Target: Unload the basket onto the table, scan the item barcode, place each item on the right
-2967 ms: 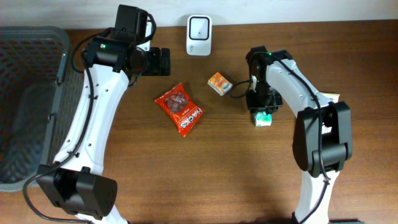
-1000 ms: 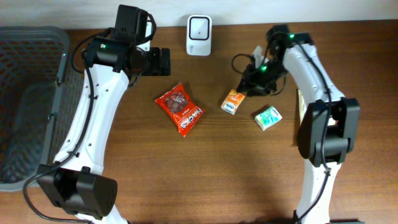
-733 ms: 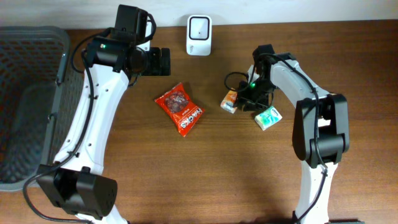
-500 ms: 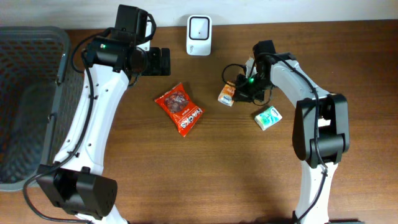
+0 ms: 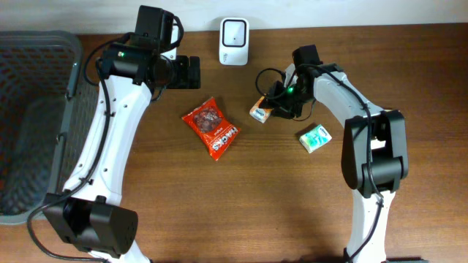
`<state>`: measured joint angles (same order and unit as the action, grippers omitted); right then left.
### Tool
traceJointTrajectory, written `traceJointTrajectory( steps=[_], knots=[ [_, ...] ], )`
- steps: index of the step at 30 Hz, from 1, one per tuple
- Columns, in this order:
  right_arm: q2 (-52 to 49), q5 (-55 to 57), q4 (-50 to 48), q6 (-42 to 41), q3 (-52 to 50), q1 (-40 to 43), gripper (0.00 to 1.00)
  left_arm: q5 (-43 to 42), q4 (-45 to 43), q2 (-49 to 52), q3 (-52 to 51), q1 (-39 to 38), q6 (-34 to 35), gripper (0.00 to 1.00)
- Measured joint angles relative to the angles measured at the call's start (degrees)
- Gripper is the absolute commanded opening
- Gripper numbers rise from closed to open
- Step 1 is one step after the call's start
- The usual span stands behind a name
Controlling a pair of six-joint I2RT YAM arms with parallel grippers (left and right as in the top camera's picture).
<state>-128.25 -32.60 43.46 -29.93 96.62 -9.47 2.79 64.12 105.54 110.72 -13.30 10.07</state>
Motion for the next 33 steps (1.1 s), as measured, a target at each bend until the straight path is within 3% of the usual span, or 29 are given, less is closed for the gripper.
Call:
traceJointTrajectory(
  steps=[4,6,10,11,12,14,16,20,22,24,28,29,30,33],
  knots=[
    [0.00,3.50,0.85,-1.60,-0.07,0.00,0.39,0.00,0.00,0.00,0.02,0.00,0.00,0.99],
    [-0.07,4.02,-1.84,-1.92,-0.83,0.00,0.25,0.00,0.00,0.00,0.02,0.00,0.00,0.99],
    [-0.13,4.07,-5.14,-1.88,-1.70,0.00,0.29,0.00,0.00,0.00,0.02,0.00,0.00,0.99],
    [-0.20,4.04,-7.26,-1.77,-3.50,-0.04,0.12,-0.02,0.02,0.00,0.00,0.00,0.00,0.99],
    [-0.20,3.96,-7.96,-1.84,-4.24,-0.07,0.04,-0.02,0.00,0.00,0.02,0.00,0.00,0.99],
    [-0.20,1.70,-8.17,-0.81,-4.28,0.04,0.04,-0.02,0.02,0.00,0.00,0.00,0.00,0.99],
    [-0.33,-8.00,-7.93,6.27,-4.26,1.55,0.04,0.00,0.00,0.00,0.02,0.00,0.00,0.99],
    [-0.39,-43.06,-7.78,27.63,-4.15,8.11,0.04,0.00,0.00,0.00,0.00,0.00,0.00,0.99],
    [-0.39,-47.58,-7.72,31.47,-4.15,8.04,0.04,0.00,0.00,0.00,0.02,0.00,0.00,0.99],
    [-0.39,-42.80,-7.39,28.85,-4.07,7.89,0.04,0.00,0.00,0.00,0.00,0.00,0.00,0.99],
    [-0.39,-10.60,-6.08,8.70,-3.87,8.94,0.04,-0.02,0.00,0.00,0.00,0.00,0.00,0.99],
    [-0.39,-3.48,-3.93,5.31,-3.67,10.60,0.13,-0.02,0.00,0.00,0.00,0.00,0.00,0.99],
    [-0.39,-0.74,-3.28,3.69,-3.67,11.72,0.29,0.00,0.00,0.00,0.02,0.00,0.00,0.99],
    [-0.28,4.00,3.28,5.05,-1.92,13.14,0.39,-0.02,0.00,0.00,0.00,0.00,0.00,0.99]
  ],
)
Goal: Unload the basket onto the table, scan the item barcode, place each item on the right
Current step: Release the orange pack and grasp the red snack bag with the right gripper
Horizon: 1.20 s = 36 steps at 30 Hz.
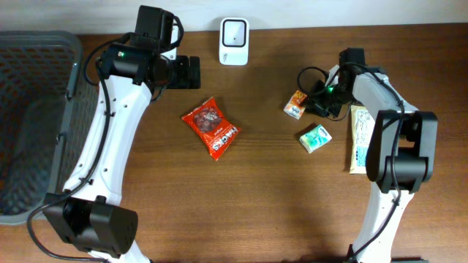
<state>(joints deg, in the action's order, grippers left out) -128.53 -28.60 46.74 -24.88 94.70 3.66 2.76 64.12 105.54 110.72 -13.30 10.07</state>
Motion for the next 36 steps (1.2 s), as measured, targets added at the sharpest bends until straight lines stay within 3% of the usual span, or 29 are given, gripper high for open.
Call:
traceJointTrajectory(
  steps=[2,4,5,10,15,16,17,19,22,24,25,26,27,31,34,36],
  knots=[
    [0.22,1.66,5.86,1.16,3.19,-0.15,0.48,0.02,0.02,0.00,0.00,0.00,0.00,0.99],
    [1.31,2.29,11.78,2.67,9.62,-1.05,0.72,0.02,0.02,0.00,0.02,0.00,0.00,0.99],
    [2.12,2.25,13.84,4.52,11.93,-1.99,0.77,0.00,0.02,0.00,0.02,0.00,0.00,0.99],
    [3.26,2.03,13.88,16.33,14.25,-16.39,0.78,0.02,0.00,0.00,0.02,0.00,0.00,0.99],
    [-1.95,1.79,9.55,12.15,14.23,-26.53,0.78,0.02,0.00,0.00,0.00,0.00,0.00,0.99],
    [-4.39,1.53,9.46,10.99,14.21,-26.69,0.75,0.00,0.00,0.00,0.02,0.00,0.00,0.99],
    [-5.84,1.33,9.64,10.21,14.16,-26.95,0.45,0.02,0.00,0.00,0.02,0.00,0.00,0.99],
    [-6.14,1.11,9.62,9.64,14.16,-27.63,0.37,0.00,0.00,0.00,0.00,0.00,0.00,0.99],
    [-6.16,-0.07,9.81,9.75,14.16,-28.04,0.44,0.02,0.00,0.00,0.02,0.00,0.00,0.99],
    [-6.16,-1.03,8.00,9.60,13.88,-28.04,0.41,0.00,0.00,0.00,0.02,0.00,0.00,0.99],
    [-6.16,-1.05,7.32,9.46,13.73,-28.04,0.33,0.00,-0.02,0.00,0.02,0.00,0.00,0.99],
    [-6.21,-1.33,5.14,8.26,12.22,-28.04,0.14,0.00,0.00,0.00,0.00,0.00,0.00,0.99],
    [-6.21,-1.57,5.14,8.39,11.41,-28.04,0.04,0.02,0.02,0.00,0.02,0.00,0.00,0.99],
    [-6.21,-2.03,5.29,8.13,10.16,-27.71,0.04,0.02,0.00,0.00,0.02,0.00,0.00,0.99],
    [-4.07,8.13,15.30,8.22,9.79,-22.38,0.04,0.02,-0.04,0.00,0.02,0.00,0.00,0.99],
    [0.63,13.66,19.41,9.33,9.64,-16.13,0.27,0.00,-0.02,0.00,0.00,0.00,0.00,0.99]
  ],
)
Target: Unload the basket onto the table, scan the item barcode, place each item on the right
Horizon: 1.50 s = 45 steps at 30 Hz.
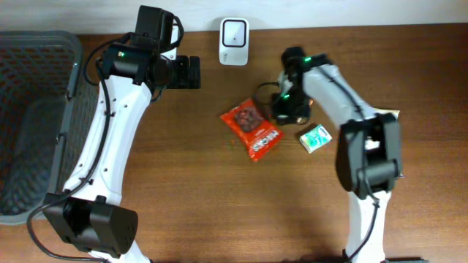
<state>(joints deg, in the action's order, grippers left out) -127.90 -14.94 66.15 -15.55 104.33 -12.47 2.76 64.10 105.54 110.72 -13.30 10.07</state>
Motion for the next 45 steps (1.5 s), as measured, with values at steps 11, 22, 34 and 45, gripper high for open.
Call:
traceJointTrajectory(
  steps=[11,22,34,45],
  knots=[
    [4.83,10.03,-8.17,22.05,-1.36,-20.37,0.86,0.02,0.02,0.00,0.02,0.00,0.00,0.99],
    [5.40,25.88,-23.04,16.11,-14.58,-19.91,0.16,0.00,0.02,0.00,0.00,0.00,0.00,0.99],
    [4.79,-62.18,-11.89,12.26,-6.56,4.94,0.13,0.00,0.02,0.00,0.00,0.00,0.00,0.99],
    [4.02,-49.31,30.56,63.71,-12.85,4.13,0.08,0.02,0.13,0.00,0.00,0.00,0.00,0.99]
  ],
)
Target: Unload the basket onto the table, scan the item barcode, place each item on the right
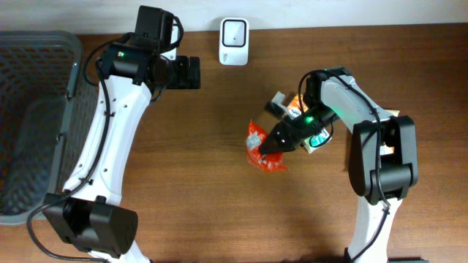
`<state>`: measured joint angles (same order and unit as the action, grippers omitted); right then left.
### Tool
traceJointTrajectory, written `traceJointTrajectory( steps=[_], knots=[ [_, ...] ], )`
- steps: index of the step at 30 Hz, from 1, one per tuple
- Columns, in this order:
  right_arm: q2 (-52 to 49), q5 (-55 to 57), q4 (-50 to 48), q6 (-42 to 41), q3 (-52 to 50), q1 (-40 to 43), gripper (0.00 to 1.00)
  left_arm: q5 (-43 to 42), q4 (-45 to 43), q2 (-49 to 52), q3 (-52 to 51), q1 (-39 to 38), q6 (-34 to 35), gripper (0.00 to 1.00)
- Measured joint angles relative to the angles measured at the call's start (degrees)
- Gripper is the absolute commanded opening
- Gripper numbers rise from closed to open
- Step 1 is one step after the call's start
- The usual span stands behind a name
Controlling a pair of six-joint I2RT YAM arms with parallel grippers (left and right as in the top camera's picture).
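Note:
The red snack bag [268, 155] is bunched up right of the table's middle. My right gripper [262, 148] points down-left and is shut on the bag's upper edge. The white barcode scanner [234, 31] stands at the back edge, well up-left of the bag. Far from both, my left gripper [191, 73] hovers left of the scanner, open and holding nothing.
A small orange box [295, 101] lies just behind the right arm. A green-and-white pack [319, 140] is partly hidden under that arm. A beige bar [395, 115] peeks out at the arm's right. A dark mesh basket [29, 124] fills the left edge.
The red bag lay flat a little up-left with my right gripper beside its upper right corner. Now the gripper is shut on it and the bag is crumpled, slightly lower and to the right.
First my right gripper was at the orange box, with the red bag lying mid-table to the left. Then the box and gripper were further right. Later the bag lay nearer the right arm, gripper beside it. Now the gripper holds the bag. The left arm never moved.

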<state>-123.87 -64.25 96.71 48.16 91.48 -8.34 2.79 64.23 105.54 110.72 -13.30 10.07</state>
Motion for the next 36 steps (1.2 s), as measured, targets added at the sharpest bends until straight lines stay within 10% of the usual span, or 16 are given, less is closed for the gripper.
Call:
traceJointTrajectory(
  steps=[17,19,21,23,27,29,30,31,36],
  knots=[
    [0.04,13.86,-4.26,16.65,0.00,-7.82,0.06,0.00,-0.11,0.00,0.00,0.00,0.00,0.99],
    [0.00,14.27,-17.05,5.22,-0.44,-7.23,0.13,0.00,-0.15,0.00,0.00,0.00,0.00,0.99],
    [-0.13,17.00,-40.00,-23.82,-0.52,-4.28,0.25,-0.02,0.04,0.00,-0.02,0.00,0.00,0.99],
    [-0.17,18.32,-55.65,-39.52,-0.66,-3.26,0.55,-0.02,-0.17,0.00,-0.02,0.00,0.00,0.99],
    [-0.15,25.99,-60.24,-54.75,-0.42,-8.57,0.66,0.00,-0.09,0.00,-0.04,0.00,0.00,0.99],
    [-0.15,29.00,-58.88,-56.83,0.04,-10.25,0.57,0.00,-0.11,0.00,-0.04,0.00,0.00,0.99],
    [-0.15,29.92,-54.88,-58.23,2.75,-9.35,0.13,0.00,-0.15,0.00,-0.04,0.00,0.00,0.99],
    [-0.09,30.18,-52.72,-58.93,5.55,-8.07,0.04,0.00,-0.11,0.00,-0.04,0.00,0.00,0.99],
    [-0.02,35.08,-52.74,-62.90,8.17,-8.07,0.04,0.00,-0.11,0.00,-0.04,0.00,0.00,0.99]
  ],
)
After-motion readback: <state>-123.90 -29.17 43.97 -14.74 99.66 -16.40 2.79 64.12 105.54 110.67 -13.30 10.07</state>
